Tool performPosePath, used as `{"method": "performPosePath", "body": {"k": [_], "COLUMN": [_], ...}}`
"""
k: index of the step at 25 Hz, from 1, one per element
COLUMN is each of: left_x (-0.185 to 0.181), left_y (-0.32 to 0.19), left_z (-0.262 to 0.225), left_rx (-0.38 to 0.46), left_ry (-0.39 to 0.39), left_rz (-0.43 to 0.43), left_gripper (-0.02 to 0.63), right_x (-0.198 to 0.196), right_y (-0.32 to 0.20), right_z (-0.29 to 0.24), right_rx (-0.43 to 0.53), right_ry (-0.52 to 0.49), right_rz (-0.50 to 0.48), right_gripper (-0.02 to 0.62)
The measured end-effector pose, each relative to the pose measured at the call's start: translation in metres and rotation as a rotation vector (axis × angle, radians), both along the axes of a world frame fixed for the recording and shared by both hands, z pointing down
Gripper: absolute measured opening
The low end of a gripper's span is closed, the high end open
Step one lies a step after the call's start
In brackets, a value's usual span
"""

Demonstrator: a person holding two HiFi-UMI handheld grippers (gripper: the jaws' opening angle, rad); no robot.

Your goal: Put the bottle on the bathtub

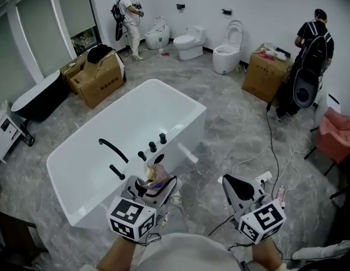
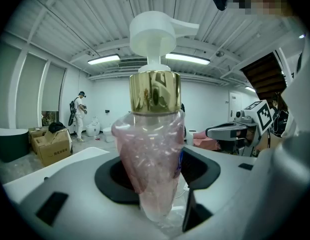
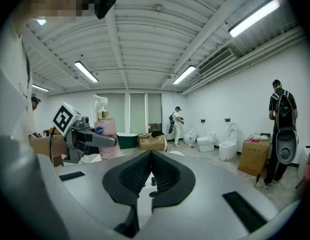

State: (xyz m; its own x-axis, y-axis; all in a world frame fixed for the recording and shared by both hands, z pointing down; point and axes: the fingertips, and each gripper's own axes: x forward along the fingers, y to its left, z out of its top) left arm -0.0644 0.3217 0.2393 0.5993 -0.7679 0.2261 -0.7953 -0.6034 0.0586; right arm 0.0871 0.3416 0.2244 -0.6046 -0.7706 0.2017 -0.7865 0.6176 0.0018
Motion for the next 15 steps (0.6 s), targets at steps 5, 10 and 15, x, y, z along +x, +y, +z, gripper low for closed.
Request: {"method": "performPosePath", "body": {"k": [5, 10, 15], "left_x": [-0.013, -0.023, -0.023], "left_y": [-0.046, -0.106, -0.179], "left_z": [0.005, 0.016, 0.028], "left_rx": [-0.034, -0.054, -0.069], "left_ry": [0.023, -0.001, 0.021], "left_rz": [-0.007, 0.005, 0.087], "left_gripper": [0.250, 0.250, 0.250], "right_x": [-0.013, -0.032, -0.041], "right_y": [-0.045, -0.102, -0.171], "right_z": [0.007, 0.019, 0.037], "right_rx": [-0.022, -0.030, -0.094], "right_ry": [0.023, 0.074, 0.071], "right_rz": [-0.013, -0.041, -0.032], "right_gripper": [0.028, 0.028, 0.028]}}
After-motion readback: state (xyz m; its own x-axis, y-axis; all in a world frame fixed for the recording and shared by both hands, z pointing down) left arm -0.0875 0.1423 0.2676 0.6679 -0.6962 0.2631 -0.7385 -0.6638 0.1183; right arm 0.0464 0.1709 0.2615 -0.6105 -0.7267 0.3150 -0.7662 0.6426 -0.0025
